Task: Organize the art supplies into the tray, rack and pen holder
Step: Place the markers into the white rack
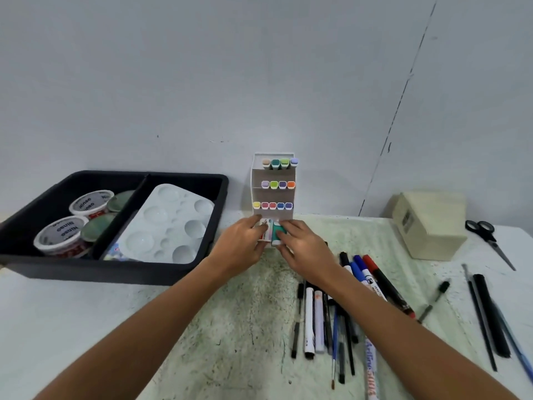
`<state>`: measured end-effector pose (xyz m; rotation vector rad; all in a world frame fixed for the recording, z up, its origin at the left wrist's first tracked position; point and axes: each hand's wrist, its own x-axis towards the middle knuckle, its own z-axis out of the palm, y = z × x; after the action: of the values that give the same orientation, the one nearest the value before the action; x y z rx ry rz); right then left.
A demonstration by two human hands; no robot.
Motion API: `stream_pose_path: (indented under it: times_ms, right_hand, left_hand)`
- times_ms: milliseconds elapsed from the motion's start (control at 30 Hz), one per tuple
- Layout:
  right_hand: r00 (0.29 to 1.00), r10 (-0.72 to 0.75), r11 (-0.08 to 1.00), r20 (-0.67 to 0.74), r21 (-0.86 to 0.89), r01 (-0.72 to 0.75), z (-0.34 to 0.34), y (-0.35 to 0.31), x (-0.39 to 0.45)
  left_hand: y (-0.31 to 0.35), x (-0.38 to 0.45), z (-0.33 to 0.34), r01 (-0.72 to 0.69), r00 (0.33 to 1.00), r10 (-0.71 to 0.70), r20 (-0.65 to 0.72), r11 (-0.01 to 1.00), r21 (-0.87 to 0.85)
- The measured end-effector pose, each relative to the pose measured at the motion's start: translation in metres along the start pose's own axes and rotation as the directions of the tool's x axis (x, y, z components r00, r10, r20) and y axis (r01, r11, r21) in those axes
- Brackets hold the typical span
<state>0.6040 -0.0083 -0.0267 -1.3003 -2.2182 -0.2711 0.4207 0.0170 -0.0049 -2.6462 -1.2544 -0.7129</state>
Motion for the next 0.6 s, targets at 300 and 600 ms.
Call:
stream_pose_path:
  times_ms: [300,600]
  right_hand:
    - [0.995,0.034,0.998,-0.092,-0.058,-0.040,0.003,-0.008,0.010]
    - [0.990,0.074,0.987,-0.119,-0.135,-0.090,0.005,-0.007,0.027]
  left_hand:
    - [-0.011,0.011,0.000,-0.026,0.998,0.026,0.060,1.000,0.003]
    - [-0.020,0.019,0.005,-0.047,0.999,0.047,0.023,0.999,0.002]
